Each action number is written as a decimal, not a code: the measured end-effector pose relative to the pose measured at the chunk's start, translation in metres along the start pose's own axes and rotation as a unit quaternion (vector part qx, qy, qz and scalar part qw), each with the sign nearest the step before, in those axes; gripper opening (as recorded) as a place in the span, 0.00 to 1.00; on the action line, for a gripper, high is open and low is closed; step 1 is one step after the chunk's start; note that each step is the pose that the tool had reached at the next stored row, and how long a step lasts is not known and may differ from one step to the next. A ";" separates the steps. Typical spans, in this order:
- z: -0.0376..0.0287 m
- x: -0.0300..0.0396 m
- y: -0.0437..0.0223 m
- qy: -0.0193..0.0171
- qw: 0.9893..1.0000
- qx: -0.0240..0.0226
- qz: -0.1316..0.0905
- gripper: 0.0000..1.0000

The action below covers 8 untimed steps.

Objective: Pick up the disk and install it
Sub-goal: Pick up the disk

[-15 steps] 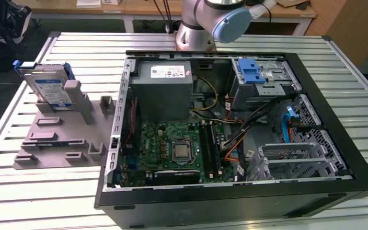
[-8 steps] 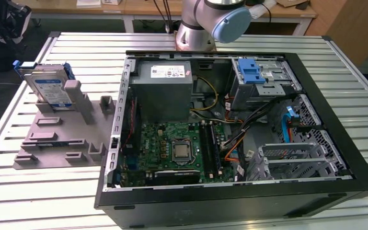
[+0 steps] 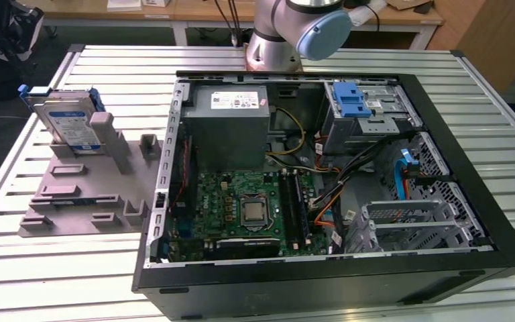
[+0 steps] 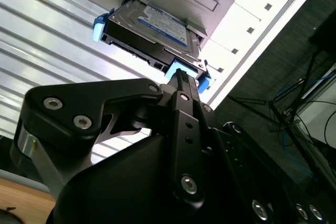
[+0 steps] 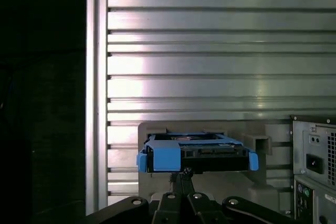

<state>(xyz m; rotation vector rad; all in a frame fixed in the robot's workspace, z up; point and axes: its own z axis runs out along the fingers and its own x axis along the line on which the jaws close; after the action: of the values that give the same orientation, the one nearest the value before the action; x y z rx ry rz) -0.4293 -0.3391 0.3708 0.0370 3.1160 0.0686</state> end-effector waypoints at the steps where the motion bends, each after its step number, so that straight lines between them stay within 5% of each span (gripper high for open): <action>1: 0.0000 0.0000 0.0000 0.000 1.000 0.000 -0.002 0.11; 8: 0.0000 0.0003 0.0000 0.001 1.000 0.000 -0.018 0.11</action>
<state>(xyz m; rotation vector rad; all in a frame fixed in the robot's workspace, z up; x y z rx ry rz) -0.4296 -0.3391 0.3707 -0.0207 3.1169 0.0694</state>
